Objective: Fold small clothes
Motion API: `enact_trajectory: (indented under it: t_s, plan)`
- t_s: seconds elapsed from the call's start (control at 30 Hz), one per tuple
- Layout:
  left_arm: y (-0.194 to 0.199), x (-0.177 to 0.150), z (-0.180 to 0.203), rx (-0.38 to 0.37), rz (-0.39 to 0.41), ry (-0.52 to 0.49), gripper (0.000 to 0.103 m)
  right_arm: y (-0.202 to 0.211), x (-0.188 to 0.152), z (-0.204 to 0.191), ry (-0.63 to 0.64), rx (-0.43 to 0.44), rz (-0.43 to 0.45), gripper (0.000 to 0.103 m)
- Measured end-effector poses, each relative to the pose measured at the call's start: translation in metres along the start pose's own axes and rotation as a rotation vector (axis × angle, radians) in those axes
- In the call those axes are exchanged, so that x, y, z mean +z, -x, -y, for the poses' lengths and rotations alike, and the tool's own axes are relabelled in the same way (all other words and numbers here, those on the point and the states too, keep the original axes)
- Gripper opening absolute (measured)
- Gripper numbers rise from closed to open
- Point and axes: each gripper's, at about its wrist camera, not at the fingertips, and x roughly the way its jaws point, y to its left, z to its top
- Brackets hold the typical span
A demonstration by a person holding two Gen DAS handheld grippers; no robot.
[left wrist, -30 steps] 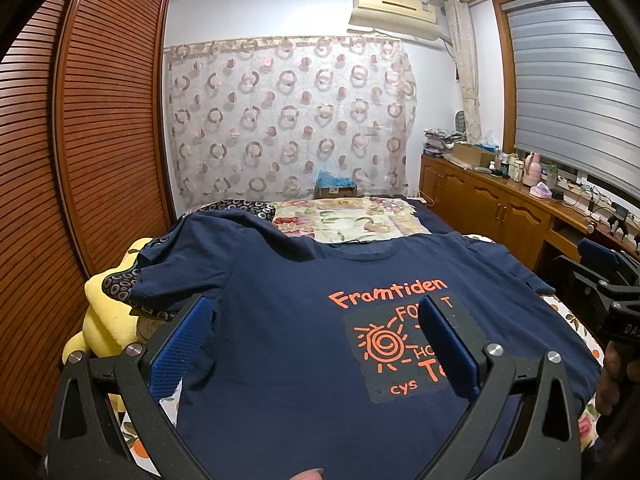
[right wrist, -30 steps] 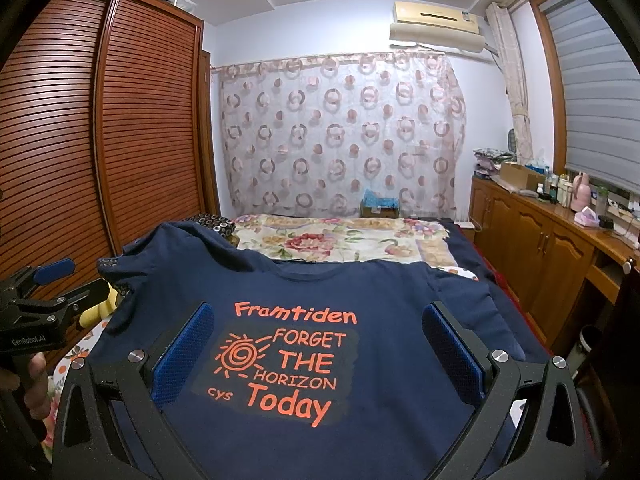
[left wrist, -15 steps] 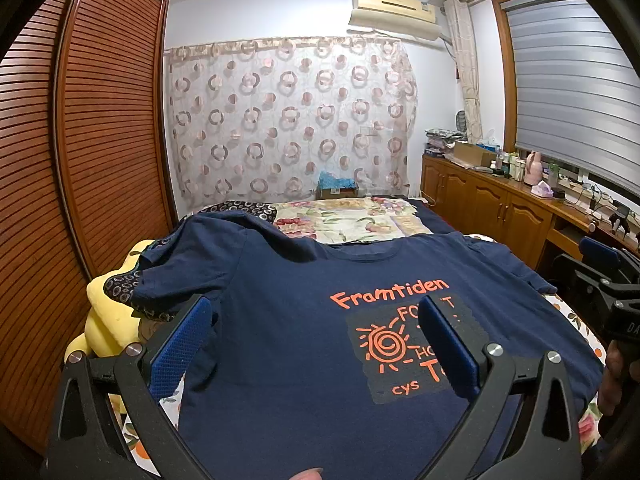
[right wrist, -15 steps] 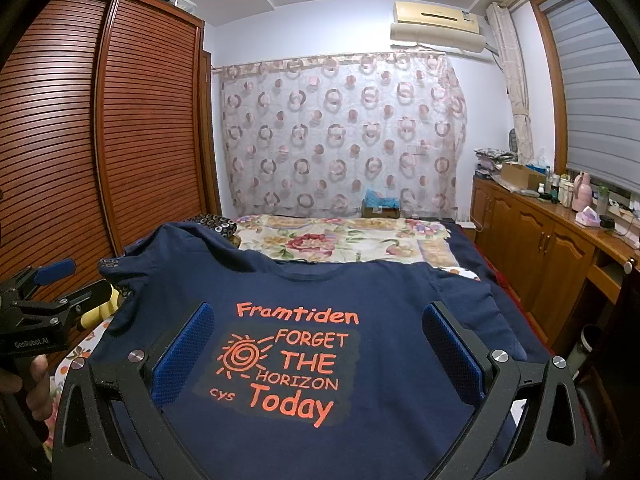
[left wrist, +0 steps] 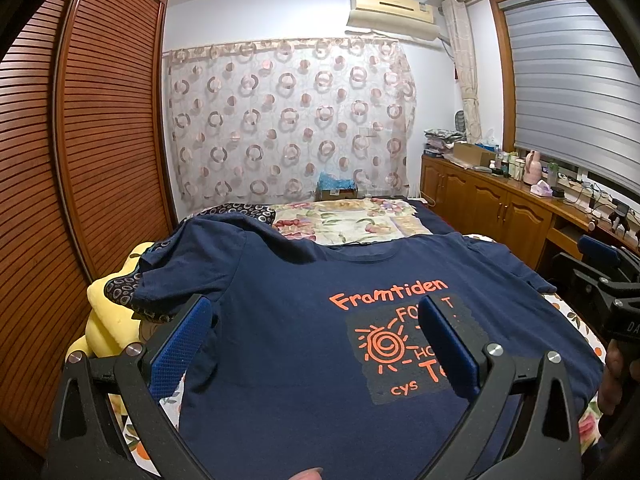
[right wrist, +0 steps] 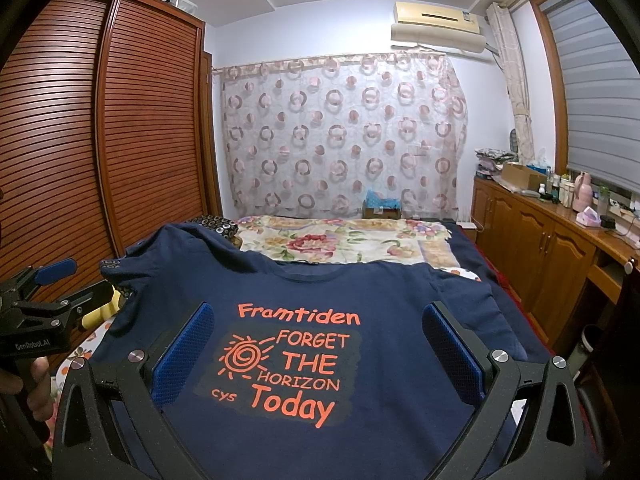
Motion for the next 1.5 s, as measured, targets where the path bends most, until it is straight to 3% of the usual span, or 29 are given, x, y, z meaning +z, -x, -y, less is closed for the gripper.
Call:
enact_trajectory:
  t_s: [0.9, 1.23, 1.5]
  plan:
    - [0.001, 0.004, -0.005, 0.018, -0.003, -0.008, 0.103, -0.005, -0.003, 0.002, -0.009, 0.022, 0.001, 0.103]
    - [-0.032, -0.001, -0.057, 0.076, -0.054, -0.006, 0.103, -0.048, -0.007, 0.000, 0.022, 0.055, -0.030, 0.103]
    - [-0.056, -0.004, -0.106, 0.084, -0.123, 0.000, 0.103, -0.096, 0.000, 0.000, 0.036, 0.123, -0.156, 0.103]
